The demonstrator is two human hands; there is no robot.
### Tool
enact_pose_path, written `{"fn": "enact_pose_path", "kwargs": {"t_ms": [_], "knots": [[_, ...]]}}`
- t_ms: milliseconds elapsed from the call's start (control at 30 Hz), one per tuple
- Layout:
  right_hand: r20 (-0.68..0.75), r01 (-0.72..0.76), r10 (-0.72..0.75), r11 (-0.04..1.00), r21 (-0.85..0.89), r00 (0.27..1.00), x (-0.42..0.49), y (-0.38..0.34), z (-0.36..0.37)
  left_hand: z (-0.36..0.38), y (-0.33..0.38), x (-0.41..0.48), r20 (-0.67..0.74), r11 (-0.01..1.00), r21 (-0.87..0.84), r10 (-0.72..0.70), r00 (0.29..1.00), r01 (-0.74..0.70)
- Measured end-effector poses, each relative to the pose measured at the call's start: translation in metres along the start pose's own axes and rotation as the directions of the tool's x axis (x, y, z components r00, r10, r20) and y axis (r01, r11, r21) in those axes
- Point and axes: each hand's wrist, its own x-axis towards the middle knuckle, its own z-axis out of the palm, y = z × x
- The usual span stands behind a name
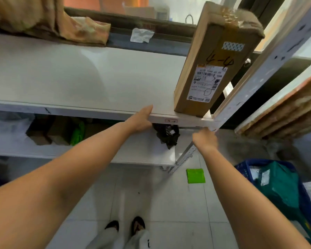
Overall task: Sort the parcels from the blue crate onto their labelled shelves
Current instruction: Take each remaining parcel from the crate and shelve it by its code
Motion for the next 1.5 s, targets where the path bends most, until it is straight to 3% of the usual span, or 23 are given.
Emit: {"fn": "enact_pose_path", "kwargs": {"t_ms": [67, 133, 233, 333, 467, 733, 833, 1000, 1100, 1367, 1500], "knots": [[0.196, 0.151, -0.121, 0.978, -0.146, 0.973, -0.021, -0.029, 0.006, -0.022, -0.025, -0.029, 0.028, 0.971, 0.235, -0.042, 0.999, 0.035], [0.285, 0.370, -0.314, 0.913, -0.172, 0.906, -0.038, -0.079, 0.007, -0.056, -0.046, -0.057, -0.031, 0.929, 0.361, -0.075, 0.997, 0.082], [0.257, 0.634, -0.585, 0.751, -0.187, 0.769, -0.080, -0.173, -0.008, -0.120, -0.071, -0.106, -0.195, 0.910, 0.364, -0.136, 0.971, 0.200], [0.204, 0.814, -0.794, 0.520, -0.257, 0.572, -0.139, -0.262, -0.024, -0.186, -0.098, -0.171, -0.339, 0.893, 0.334, -0.184, 0.923, 0.301], [0.121, 0.906, -0.940, 0.264, -0.331, 0.318, -0.243, -0.357, -0.023, -0.261, -0.152, -0.289, -0.512, 0.848, 0.263, -0.281, 0.811, 0.460], [0.172, 0.952, -0.985, -0.082, -0.293, -0.032, -0.497, -0.501, 0.001, -0.358, -0.242, -0.568, -0.722, 0.741, 0.023, -0.452, 0.523, 0.671], [0.179, 0.960, -0.972, -0.187, -0.209, -0.150, -0.580, -0.530, 0.023, -0.357, -0.268, -0.664, -0.798, 0.686, -0.076, -0.477, 0.369, 0.723], [0.278, 0.942, -0.923, -0.310, -0.131, -0.266, -0.671, -0.554, 0.090, -0.323, -0.324, -0.779, -0.768, 0.473, -0.180, -0.615, 0.177, 0.863], [0.346, 0.919, -0.892, -0.360, -0.162, -0.289, -0.696, -0.569, 0.137, -0.306, -0.356, -0.800, -0.732, 0.420, -0.186, -0.663, 0.160, 0.888], [0.503, 0.883, -0.804, -0.445, -0.152, -0.318, -0.727, -0.656, 0.248, -0.301, -0.470, -0.804, -0.663, 0.390, -0.271, -0.738, 0.123, 0.880], [0.538, 0.858, -0.755, -0.503, -0.108, -0.375, -0.733, -0.707, 0.303, -0.308, -0.532, -0.795, -0.620, 0.320, -0.289, -0.781, 0.079, 0.902]]}}
